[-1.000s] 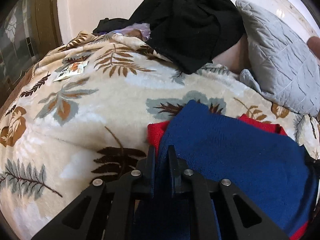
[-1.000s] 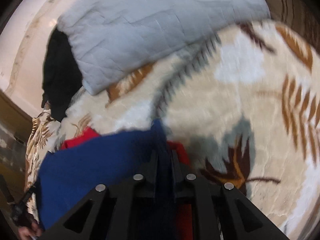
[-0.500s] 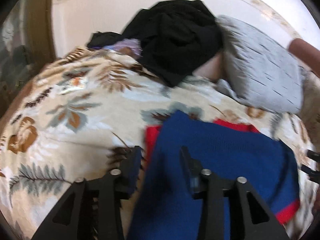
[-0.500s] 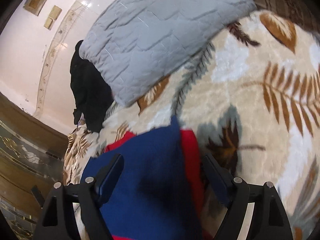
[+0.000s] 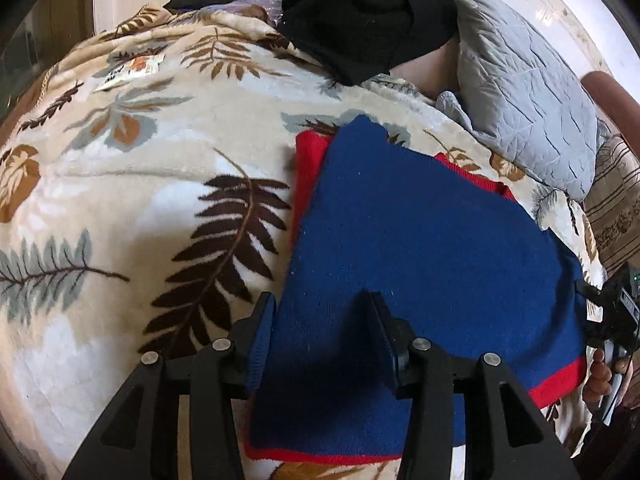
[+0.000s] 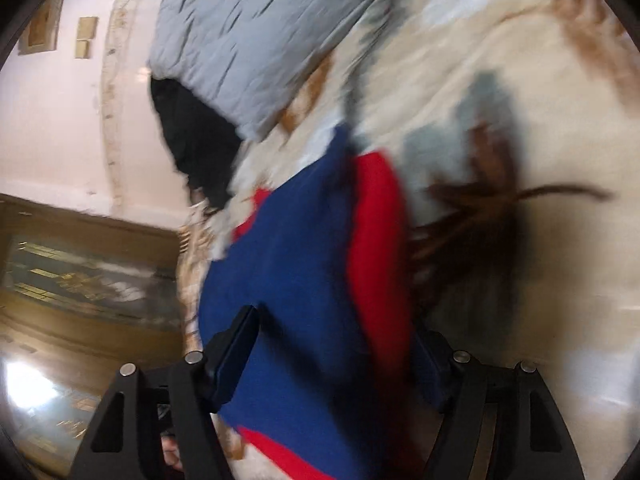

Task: Fold small clothes

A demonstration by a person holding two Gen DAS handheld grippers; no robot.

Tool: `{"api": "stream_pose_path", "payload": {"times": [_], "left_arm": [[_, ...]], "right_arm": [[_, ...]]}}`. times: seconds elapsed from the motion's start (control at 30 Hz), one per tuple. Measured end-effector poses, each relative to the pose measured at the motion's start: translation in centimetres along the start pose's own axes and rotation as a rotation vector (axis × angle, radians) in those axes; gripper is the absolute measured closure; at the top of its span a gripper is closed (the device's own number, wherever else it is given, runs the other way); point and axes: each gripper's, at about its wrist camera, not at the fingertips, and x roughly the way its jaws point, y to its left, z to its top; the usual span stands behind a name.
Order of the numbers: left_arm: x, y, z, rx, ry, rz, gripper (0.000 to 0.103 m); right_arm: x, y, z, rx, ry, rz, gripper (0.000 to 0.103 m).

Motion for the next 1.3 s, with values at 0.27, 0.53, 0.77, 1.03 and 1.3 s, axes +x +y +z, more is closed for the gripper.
{"api": "stream_pose_path", "payload": {"times": [0.27,0.53,0.77,1.03,1.3], "left_arm": [[0.8,0.7,0.3,-0.007,0.010,-0.009,0.055],[1.1,1.0,0.1,0.003,0.009,-0.008,0.053],[-1.9,0.9,0.6,0.057,-0.066,0.093,0.053],[-7.4,2.0,0.9,0.092,-0.135,0.125,0.053],[-11.1,3.9,0.8,0.112,-0.195,0.143,0.048]], "right_arm": [[2.7,2.4,-1.1,-0.073,0.035,-0.025,0.075],[1.1,5.5,-2.0,-0.048,-0.012,-0.035,0.077],[0.4,10.7,-3.7,-0.071,-0.008,-0.046,0.078],[2.1,18.3,-5.3,-0.110,0.007,-0.099,0.078],[8.2,23.2,-7.4,-0.061,0.054,-0.129,0.077]]}}
